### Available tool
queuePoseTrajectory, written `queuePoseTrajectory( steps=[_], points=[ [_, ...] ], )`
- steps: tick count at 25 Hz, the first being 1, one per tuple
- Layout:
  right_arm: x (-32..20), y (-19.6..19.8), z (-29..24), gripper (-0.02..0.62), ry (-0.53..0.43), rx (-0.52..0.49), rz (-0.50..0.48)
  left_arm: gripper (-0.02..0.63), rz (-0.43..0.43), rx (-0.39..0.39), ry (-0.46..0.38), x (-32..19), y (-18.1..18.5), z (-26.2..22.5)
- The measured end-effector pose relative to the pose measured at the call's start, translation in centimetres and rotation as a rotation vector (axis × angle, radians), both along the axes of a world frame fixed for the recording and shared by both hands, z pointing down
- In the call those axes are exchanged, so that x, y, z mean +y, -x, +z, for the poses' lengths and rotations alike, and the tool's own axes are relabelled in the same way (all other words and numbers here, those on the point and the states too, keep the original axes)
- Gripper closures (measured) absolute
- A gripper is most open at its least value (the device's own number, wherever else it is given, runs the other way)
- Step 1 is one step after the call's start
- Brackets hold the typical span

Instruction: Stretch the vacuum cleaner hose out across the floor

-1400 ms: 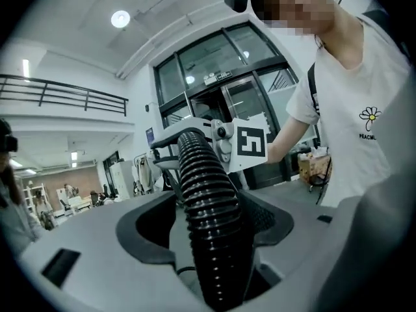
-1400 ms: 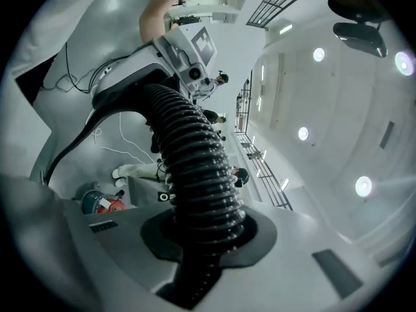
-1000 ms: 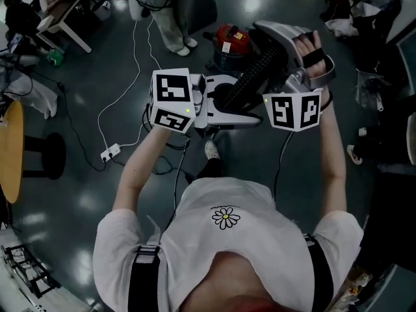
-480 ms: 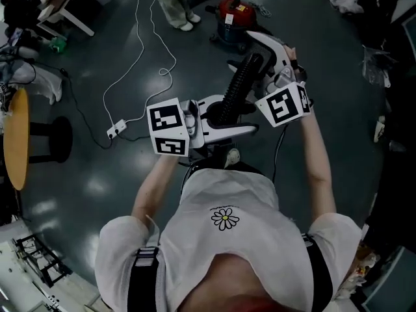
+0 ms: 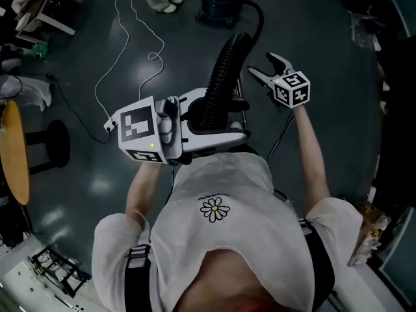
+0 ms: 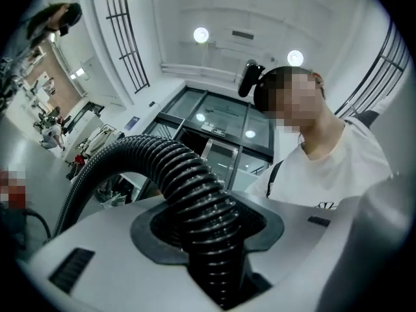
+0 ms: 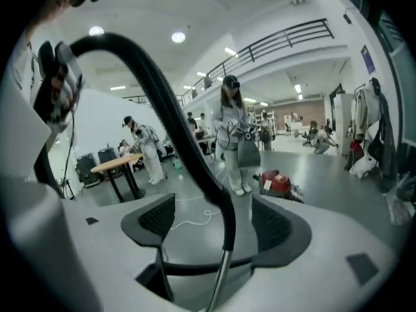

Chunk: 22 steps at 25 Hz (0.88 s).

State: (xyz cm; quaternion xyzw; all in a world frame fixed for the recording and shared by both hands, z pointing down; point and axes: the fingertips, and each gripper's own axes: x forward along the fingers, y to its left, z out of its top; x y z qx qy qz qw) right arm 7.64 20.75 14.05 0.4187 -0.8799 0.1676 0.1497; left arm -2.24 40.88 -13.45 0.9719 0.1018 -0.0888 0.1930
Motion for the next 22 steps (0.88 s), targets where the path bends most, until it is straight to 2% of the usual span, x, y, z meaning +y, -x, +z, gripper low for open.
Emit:
queuePoseTrajectory(
  steps=[2,6,11,13,15,16,18,20,22],
  points=[
    [0.6,2.1,3.7,0.239,0.070,0.044,-0.041,0.431,0.033,-0.002,-0.045,1.8,1.2,-1.9],
    [-1.1,8.7,8.5,0.239,0.146,0.078,-0.133,0.431,0.046,0.011,-0.154,5.0,3.3,-5.7],
    [-4.7,15.9,7.6,0.239,0.180,-0.040,-0.120,0.431,0.021,-0.055,-0.247,9.4,5.8,-8.5],
    [-5.8,17.3,7.5,0.239,0.185,-0.044,-0.120,0.431,-0.010,-0.076,-0.260,9.7,6.1,-8.4],
    [-6.8,17.8,7.8,0.248,0.182,-0.022,-0.119,0.431,-0.061,-0.102,-0.256,9.4,6.4,-7.5],
    [-7.3,17.8,8.0,0.392,0.175,-0.006,-0.115,0.431,-0.099,-0.118,-0.245,9.1,6.7,-6.8],
    [-8.4,17.0,8.0,0.425,0.146,0.030,-0.090,0.431,-0.214,-0.143,-0.206,8.3,8.1,-5.4],
    [-9.7,15.3,7.2,0.428,0.101,0.060,-0.037,0.431,-0.346,-0.168,-0.149,7.2,10.0,-3.8],
    [-11.0,12.8,4.8,0.430,0.055,0.083,0.041,0.431,-0.422,-0.195,-0.093,6.5,11.6,-2.2]
  ],
)
